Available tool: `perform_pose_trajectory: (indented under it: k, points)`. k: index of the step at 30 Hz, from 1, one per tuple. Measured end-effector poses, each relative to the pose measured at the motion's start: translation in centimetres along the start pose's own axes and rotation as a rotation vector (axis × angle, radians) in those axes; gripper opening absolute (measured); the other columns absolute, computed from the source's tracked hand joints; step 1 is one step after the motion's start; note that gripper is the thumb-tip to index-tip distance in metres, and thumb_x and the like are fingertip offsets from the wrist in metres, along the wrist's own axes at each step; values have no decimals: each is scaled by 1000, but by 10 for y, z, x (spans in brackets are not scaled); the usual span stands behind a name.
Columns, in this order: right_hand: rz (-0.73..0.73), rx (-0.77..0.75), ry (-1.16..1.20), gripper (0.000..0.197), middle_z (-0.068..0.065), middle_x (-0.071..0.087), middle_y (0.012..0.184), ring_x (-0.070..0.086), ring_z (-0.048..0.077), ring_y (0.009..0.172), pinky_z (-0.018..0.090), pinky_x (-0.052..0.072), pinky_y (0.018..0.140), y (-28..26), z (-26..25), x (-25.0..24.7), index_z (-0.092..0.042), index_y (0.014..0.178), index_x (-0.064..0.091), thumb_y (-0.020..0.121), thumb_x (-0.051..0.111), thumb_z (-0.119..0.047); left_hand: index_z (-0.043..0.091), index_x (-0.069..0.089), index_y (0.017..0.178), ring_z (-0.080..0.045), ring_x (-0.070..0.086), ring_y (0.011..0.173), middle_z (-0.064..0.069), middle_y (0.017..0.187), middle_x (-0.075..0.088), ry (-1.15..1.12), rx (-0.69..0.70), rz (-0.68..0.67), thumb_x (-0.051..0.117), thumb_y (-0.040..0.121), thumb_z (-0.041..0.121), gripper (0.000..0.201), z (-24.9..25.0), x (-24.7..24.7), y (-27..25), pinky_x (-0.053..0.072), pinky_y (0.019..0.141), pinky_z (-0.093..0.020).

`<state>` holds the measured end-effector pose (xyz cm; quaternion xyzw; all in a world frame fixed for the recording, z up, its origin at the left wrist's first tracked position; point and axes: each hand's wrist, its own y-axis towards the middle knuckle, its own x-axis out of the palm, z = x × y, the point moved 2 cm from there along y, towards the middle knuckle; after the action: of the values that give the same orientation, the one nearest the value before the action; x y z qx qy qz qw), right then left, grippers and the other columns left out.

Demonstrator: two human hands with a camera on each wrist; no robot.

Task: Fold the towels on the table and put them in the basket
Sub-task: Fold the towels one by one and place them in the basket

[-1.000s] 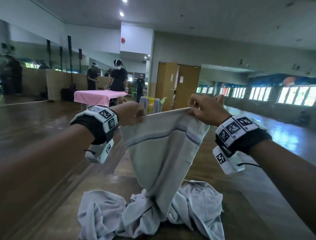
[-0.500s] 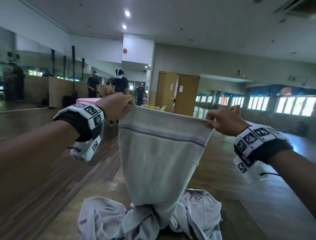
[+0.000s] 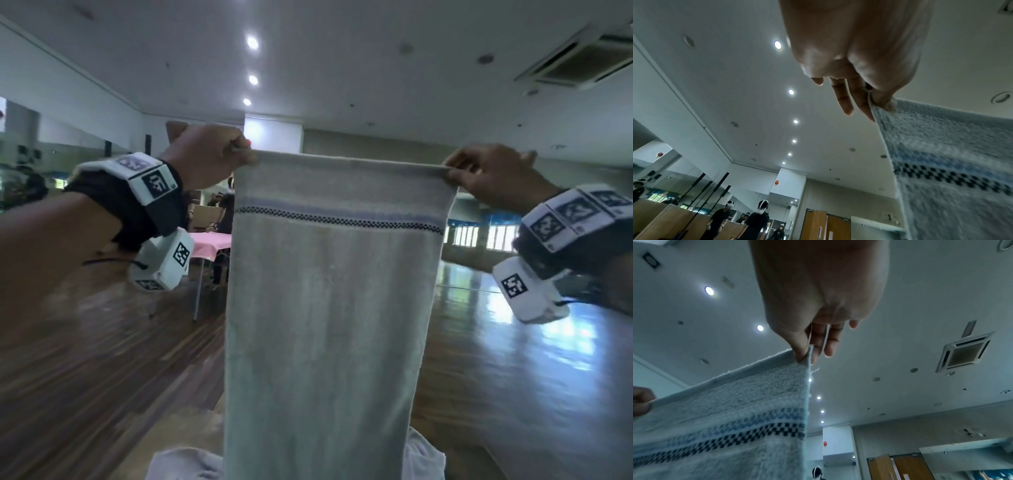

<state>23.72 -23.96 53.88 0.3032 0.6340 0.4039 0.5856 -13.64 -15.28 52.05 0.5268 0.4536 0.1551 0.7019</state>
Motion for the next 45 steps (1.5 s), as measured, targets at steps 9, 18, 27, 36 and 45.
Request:
perform_pose_trajectory:
  k: [9,18,27,36,45]
  points:
    - [-237,43,-105,13,-2,65,104,54,22,108,43,20,102,-18,22,63,-25,101,64,90,58,-28,3,63,100,-18,56,80,-2,88,61,117,-11,-435,53,92,14,17,-13,64,-5,45,72,-30]
    - [-90,63,-184,13,-3,69,101,54,21,102,37,21,93,-34,25,104,-25,97,67,90,56,-29,2,61,91,-22,56,73,-12,88,65,48,-67,-370,46,92,8,16,-22,117,-24,46,64,-28]
    - [71,82,-113,17,1,70,105,54,25,108,43,16,100,-3,15,58,-22,100,67,89,57,-30,5,63,101,-27,60,87,-14,97,66,-35,-63,-110,52,91,15,19,-11,59,3,47,80,-38]
    - [-59,32,-95,16,-1,69,104,53,22,106,39,20,95,-24,5,65,-24,101,67,89,59,-31,2,61,104,-24,57,82,-17,100,65,5,-65,-240,53,92,16,20,-18,57,-26,45,70,-33]
    - [-439,69,110,4,-21,51,76,52,16,91,49,29,100,-106,8,117,-29,87,60,87,62,-25,14,60,92,-16,59,77,-6,93,64,-95,-93,-556,57,90,18,5,-29,99,-106,38,57,-16]
